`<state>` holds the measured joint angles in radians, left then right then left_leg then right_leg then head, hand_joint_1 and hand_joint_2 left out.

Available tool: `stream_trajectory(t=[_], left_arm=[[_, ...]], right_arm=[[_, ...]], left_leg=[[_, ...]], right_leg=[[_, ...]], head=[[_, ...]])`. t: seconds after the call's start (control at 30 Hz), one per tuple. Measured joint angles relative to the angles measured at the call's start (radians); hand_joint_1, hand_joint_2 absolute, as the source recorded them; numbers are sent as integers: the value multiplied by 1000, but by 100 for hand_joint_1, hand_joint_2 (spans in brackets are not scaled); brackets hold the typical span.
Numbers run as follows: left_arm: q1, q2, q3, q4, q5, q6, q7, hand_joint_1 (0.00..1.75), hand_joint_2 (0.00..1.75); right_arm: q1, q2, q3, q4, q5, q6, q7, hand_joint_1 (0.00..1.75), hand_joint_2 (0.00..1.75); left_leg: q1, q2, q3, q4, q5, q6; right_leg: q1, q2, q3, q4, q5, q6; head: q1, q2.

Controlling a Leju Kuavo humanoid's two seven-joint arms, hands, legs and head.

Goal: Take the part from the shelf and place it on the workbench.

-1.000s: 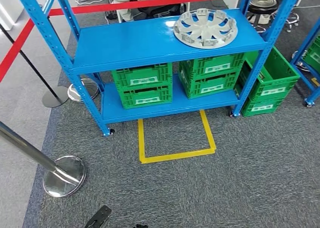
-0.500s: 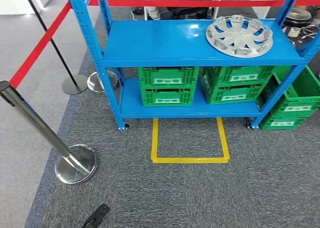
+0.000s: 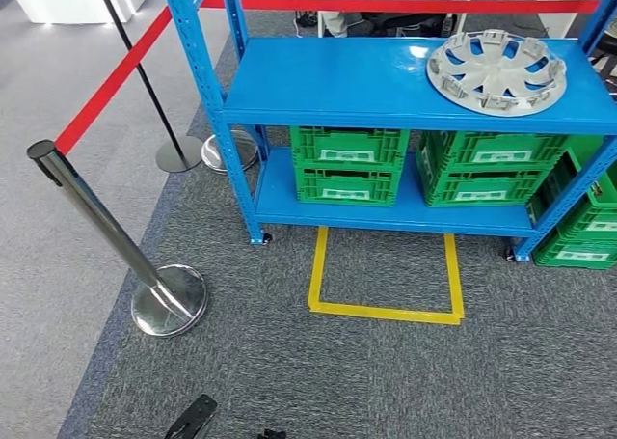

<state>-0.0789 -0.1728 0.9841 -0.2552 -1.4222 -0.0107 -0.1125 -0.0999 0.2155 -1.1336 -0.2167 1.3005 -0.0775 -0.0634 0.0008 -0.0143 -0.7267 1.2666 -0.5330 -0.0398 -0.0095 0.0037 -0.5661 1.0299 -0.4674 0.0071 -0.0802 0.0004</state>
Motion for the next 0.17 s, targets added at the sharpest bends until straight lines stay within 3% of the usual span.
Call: stream_trajectory(t=[0.1, 0.17], left_arm=[[0, 0, 1, 0, -1, 1, 0, 0, 0], [-3, 0, 1, 0, -1, 2, 0, 0, 0]], right_arm=[[-2, 0, -1, 0, -3, 0, -5, 0, 0], [-2, 0, -2, 0, -3, 0, -7, 0, 0]], left_leg=[[-2, 6, 101, -186, 87, 10], [-4, 11, 142, -262, 102, 15]], right_leg=[[2, -4, 4, 2, -3, 5], [5, -5, 4, 3, -6, 11]], head=[[0, 0], [1, 0]])
